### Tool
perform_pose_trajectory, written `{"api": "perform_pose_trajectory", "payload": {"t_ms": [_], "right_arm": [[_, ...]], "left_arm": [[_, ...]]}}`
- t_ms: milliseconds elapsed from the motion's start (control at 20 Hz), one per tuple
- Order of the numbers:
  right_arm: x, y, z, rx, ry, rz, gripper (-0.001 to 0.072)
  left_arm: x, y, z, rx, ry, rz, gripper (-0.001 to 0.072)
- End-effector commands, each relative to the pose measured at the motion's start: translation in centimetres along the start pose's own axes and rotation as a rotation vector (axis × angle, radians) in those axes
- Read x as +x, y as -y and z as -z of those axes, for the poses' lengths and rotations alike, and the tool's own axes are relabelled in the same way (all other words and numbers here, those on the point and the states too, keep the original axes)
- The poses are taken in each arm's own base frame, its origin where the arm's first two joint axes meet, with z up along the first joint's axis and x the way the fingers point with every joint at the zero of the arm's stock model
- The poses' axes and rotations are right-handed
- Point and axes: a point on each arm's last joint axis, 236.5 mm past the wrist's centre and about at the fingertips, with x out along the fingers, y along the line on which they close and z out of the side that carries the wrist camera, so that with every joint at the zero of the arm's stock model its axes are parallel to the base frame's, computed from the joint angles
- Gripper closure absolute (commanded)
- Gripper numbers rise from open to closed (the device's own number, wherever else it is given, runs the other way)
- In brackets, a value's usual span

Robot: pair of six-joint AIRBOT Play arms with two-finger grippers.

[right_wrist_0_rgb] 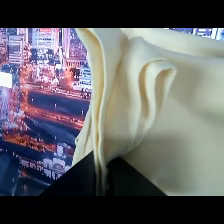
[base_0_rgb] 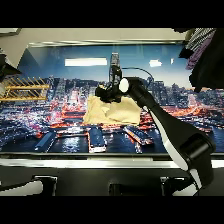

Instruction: Fold the clothes and pants, and hang the long-sleeved shirts on hangers.

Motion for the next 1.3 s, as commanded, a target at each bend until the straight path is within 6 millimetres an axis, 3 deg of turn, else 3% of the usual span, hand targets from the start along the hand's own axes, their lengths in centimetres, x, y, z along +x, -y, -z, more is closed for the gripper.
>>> {"api": "perform_pose_trajectory", "payload": {"t_ms": [0,250,500,650,750,850,950,1050,1150,1250], "right_arm": [[1.7,0.3,0.6,0.041,-0.022,-0.009,0.0678],[2.5,0.1,1.2,0.079,-0.050,-0.034,0.0614],[2.0,-2.3,3.4,0.108,-0.148,-0.128,0.0341],[0.3,-4.1,3.9,0.076,-0.172,-0.181,0.0265],[-2.8,-4.0,1.8,0.035,-0.113,-0.191,0.0258],[-7.2,-1.5,-1.1,0.029,-0.059,-0.163,0.0253],[-12.1,3.6,-3.8,0.034,-0.018,-0.092,0.0215],[-16.3,9.3,-5.1,0.043,-0.012,-0.026,0.0215],[-18.2,14.8,-5.3,0.102,-0.021,0.006,0.0172],[-17.8,18.8,-4.7,0.168,-0.023,0.000,0.0171]], "left_arm": [[-0.1,-0.1,0.0,-0.002,0.000,-0.002,0.0694],[-0.1,-0.1,0.0,-0.002,0.000,-0.002,0.0694],[-0.1,-0.1,0.0,-0.002,0.000,-0.002,0.0694],[-0.1,-0.1,0.0,-0.002,0.000,-0.002,0.0694],[-0.1,-0.1,0.0,-0.002,0.000,-0.002,0.0694],[-0.1,-0.1,0.0,-0.002,0.000,-0.002,0.0694],[-0.1,-0.1,0.0,-0.002,0.000,-0.002,0.0694],[-0.1,-0.1,0.0,-0.001,0.000,-0.002,0.0694],[-0.1,-0.1,0.0,0.002,0.000,-0.002,0.0694],[-0.1,-0.1,0.0,0.022,0.000,-0.002,0.0694]]}}
